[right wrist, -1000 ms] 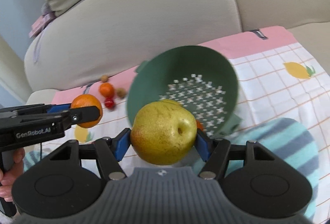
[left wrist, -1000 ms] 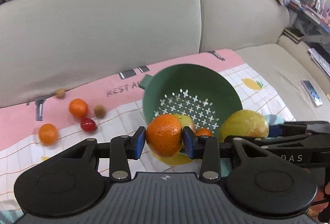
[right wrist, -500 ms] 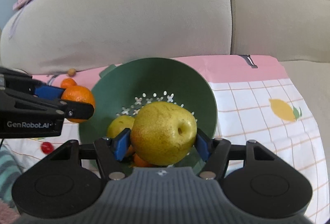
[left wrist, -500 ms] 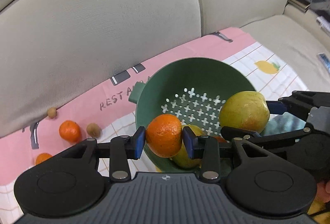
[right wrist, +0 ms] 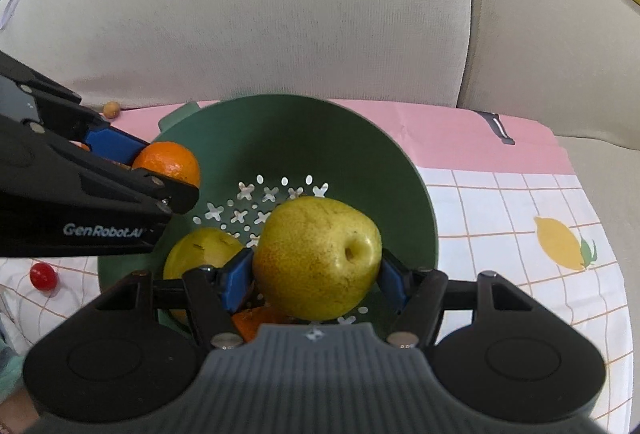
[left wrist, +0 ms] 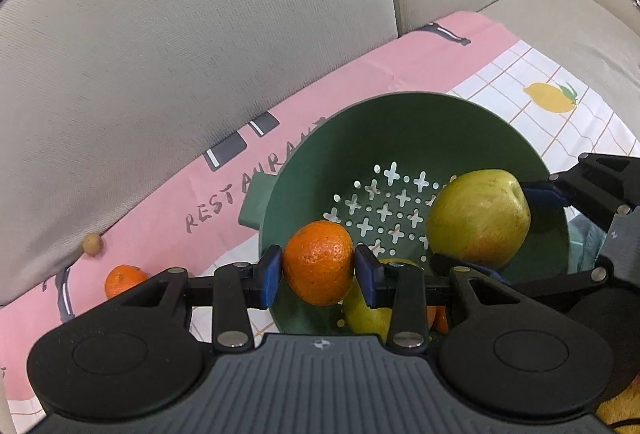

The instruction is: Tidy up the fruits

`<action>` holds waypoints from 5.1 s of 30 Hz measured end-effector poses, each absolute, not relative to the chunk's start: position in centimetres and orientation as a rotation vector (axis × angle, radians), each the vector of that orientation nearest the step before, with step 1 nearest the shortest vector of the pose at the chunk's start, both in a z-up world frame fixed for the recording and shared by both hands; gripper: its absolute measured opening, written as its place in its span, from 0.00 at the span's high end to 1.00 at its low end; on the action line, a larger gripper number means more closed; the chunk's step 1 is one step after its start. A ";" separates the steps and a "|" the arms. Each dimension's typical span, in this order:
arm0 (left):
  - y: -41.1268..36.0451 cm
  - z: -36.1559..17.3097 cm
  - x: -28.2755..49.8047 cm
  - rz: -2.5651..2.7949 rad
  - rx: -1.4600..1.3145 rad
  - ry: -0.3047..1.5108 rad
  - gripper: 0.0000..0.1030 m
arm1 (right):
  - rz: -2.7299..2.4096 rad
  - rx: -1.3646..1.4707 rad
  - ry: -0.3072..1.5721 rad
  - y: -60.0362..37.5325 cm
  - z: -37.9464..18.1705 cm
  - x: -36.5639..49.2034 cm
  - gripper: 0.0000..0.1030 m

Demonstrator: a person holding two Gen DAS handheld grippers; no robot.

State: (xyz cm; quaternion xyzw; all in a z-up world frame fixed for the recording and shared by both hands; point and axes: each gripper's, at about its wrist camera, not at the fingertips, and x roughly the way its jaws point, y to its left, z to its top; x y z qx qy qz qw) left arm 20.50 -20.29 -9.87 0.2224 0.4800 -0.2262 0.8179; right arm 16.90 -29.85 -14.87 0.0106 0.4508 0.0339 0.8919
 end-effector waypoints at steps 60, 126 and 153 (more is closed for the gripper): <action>-4.1 -2.7 11.3 -0.207 0.216 0.773 0.38 | 0.089 -0.096 0.767 -24.0 -12.5 10.5 0.13; -0.5 -14.8 18.5 -0.301 0.069 1.249 0.65 | 0.523 -0.401 0.782 -12.0 -17.9 13.4 0.74; 4.3 -11.6 22.0 -0.155 -0.073 1.121 0.65 | 0.421 -0.502 0.750 -5.5 -18.8 22.5 0.74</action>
